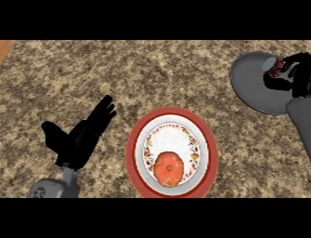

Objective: Pick the cupcake from the plate and place it in the pan

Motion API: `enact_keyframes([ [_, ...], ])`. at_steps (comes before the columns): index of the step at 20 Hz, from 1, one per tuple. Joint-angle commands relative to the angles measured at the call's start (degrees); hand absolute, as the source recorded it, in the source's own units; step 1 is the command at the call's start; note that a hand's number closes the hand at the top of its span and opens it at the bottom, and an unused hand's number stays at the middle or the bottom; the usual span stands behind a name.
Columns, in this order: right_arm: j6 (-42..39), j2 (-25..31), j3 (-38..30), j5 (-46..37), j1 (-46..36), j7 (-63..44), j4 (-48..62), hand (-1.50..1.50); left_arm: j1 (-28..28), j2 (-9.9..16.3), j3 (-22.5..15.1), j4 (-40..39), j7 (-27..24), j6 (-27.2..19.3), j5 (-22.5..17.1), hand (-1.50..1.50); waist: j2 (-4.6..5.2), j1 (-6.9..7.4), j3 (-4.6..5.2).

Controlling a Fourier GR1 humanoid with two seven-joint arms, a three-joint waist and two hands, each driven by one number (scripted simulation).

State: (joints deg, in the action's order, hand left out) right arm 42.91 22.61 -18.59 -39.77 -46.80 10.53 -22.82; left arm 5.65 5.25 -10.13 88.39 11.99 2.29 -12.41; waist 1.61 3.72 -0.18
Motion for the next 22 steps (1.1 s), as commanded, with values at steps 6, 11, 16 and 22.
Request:
enact_keyframes([
  [6, -6.4, 2.4, -1.0, -0.6, -3.1, -1.5, 12.1, -1.5, 1.2, 1.0, 1.0, 0.6, 0.8, 1.3, -0.8, 0.0, 0.88, 1.88, -0.24],
  [11, -9.4, -0.1, -9.8, 9.8, -3.7, 9.7, 7.0, -1.5, 1.5, -0.3, 0.3, 1.1, 1.9, 0.2, -0.7, 0.0, 0.53, 0.92, -0.48],
  [16, -19.6, 3.0, -17.7, 19.1, -2.0, 18.4, 6.2, -1.5, -1.7, -1.1, -1.0, 0.0, 0.1, 0.1, 0.4, 0.0, 0.18, -0.42, -0.33],
  [22, -34.8, 8.6, -20.4, 22.5, -0.6, 18.6, 11.3, -1.5, -1.8, 0.2, 0.5, -0.3, -0.3, 0.9, 0.0, 0.0, 0.14, -0.3, -0.19],
])
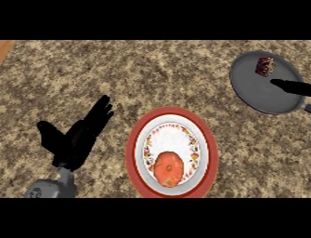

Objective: Pick the cupcake from the plate and place it in the pan

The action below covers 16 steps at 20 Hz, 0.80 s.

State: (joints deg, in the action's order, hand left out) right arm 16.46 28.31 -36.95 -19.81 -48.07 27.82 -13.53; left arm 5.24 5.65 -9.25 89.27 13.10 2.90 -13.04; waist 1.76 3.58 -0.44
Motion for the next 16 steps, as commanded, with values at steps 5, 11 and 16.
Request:
enact_keyframes([
  [5, -20.9, 8.2, -1.6, 2.8, 6.2, 7.6, 2.8, -1.5, -1.1, -0.3, 0.7, -1.3, -2.2, 0.6, -0.1, 0.0, -0.39, -1.16, 0.12],
  [11, -30.4, 10.9, -1.9, 3.9, 11.6, 13.2, 3.9, -1.5, -1.0, 1.1, 1.7, 0.6, 0.1, 0.8, -0.4, 0.0, -0.78, -1.51, 0.13],
  [16, -33.6, 12.0, -1.2, 4.0, 13.0, 15.2, 3.8, -1.5, -0.9, 0.2, 1.7, -1.4, -1.1, 1.5, -0.3, 0.0, -0.84, -1.7, 0.17],
])
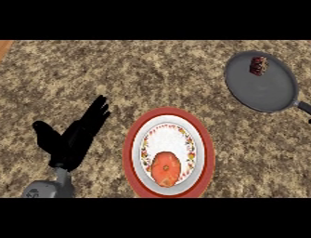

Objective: Pick the cupcake from the plate and place it in the pan

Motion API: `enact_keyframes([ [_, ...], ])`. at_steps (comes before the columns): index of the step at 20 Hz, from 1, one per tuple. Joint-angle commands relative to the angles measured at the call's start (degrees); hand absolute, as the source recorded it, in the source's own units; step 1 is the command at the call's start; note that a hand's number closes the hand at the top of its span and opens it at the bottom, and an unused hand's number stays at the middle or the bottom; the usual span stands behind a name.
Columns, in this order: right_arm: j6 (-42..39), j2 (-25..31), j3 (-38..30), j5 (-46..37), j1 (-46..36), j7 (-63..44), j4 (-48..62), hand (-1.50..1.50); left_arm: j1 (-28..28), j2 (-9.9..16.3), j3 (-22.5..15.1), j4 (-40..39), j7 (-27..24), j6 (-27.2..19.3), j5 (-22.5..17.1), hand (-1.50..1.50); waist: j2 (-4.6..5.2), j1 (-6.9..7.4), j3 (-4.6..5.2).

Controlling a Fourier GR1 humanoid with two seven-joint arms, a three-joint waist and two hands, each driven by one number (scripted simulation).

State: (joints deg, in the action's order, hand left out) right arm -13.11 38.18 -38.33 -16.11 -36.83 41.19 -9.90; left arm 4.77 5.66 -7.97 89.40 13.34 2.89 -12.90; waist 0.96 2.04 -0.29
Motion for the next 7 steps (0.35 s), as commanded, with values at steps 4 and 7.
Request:
enact_keyframes([
  [4, -4.0, 0.2, 1.6, -0.1, 3.6, 3.8, -0.1, -1.5, 1.1, -1.3, 0.5, -0.9, 1.4, -0.8, 0.0, 0.0, -0.26, -0.54, 0.07],
  [7, -5.3, 0.7, 2.8, -0.1, 4.8, 3.8, -0.9, -1.5, -3.1, -1.4, -1.2, 4.0, 1.5, -1.3, 1.5, 0.0, -0.55, -0.69, 0.13],
])
